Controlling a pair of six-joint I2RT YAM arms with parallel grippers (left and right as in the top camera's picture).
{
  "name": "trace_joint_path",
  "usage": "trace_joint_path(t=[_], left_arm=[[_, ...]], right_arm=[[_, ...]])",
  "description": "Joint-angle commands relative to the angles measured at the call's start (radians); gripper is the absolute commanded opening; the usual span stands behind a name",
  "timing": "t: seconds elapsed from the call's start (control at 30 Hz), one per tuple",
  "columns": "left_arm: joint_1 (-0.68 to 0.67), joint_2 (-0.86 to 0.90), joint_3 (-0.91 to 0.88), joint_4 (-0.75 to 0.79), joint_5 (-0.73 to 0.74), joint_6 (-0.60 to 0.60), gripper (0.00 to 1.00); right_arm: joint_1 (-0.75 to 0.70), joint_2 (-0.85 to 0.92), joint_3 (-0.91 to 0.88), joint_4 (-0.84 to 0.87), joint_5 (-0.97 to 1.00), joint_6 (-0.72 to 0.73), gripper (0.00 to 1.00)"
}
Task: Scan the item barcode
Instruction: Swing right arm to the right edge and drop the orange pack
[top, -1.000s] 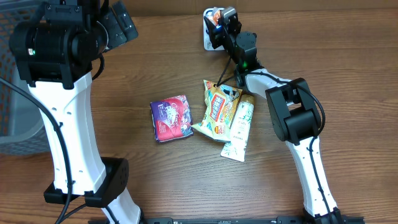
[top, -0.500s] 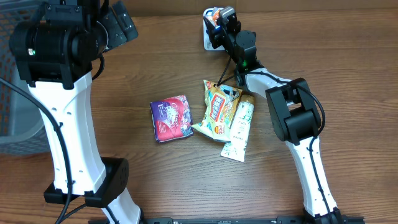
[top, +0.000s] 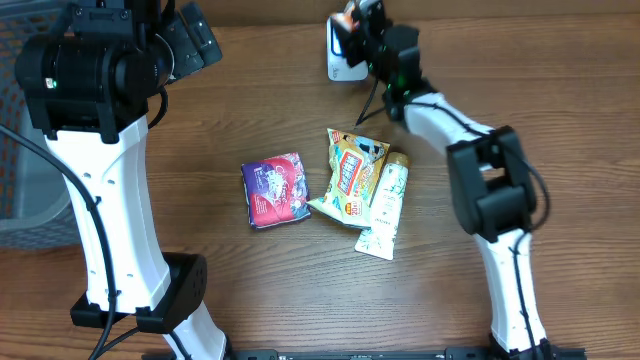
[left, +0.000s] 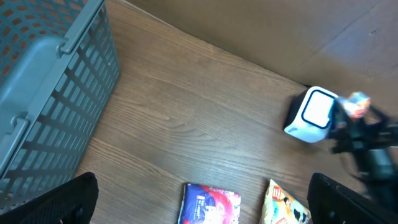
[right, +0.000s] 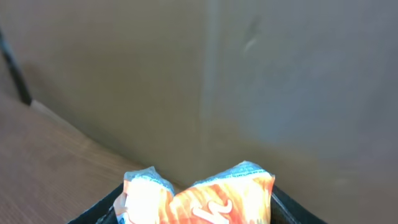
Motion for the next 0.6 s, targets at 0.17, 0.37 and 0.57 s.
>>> trace_joint_path(t=[0.17, 0.37, 0.57], left_arm=[[0.004, 0.006, -0.002, -0.001, 0.006, 0.000, 1.00], [0.004, 0.006, -0.002, -0.001, 0.006, 0.000, 1.00], [0.004, 0.006, -0.002, -0.001, 0.006, 0.000, 1.00]], right_arm=[[-0.123, -0.367, 0.028, -0.575, 0.094, 0.001, 0.50], [-0.260, -0.441, 0.028, -1.060, 0.198, 0.007, 0.40], [-0.467, -0.407, -0.001, -1.293, 0.332, 0.006, 0.54]])
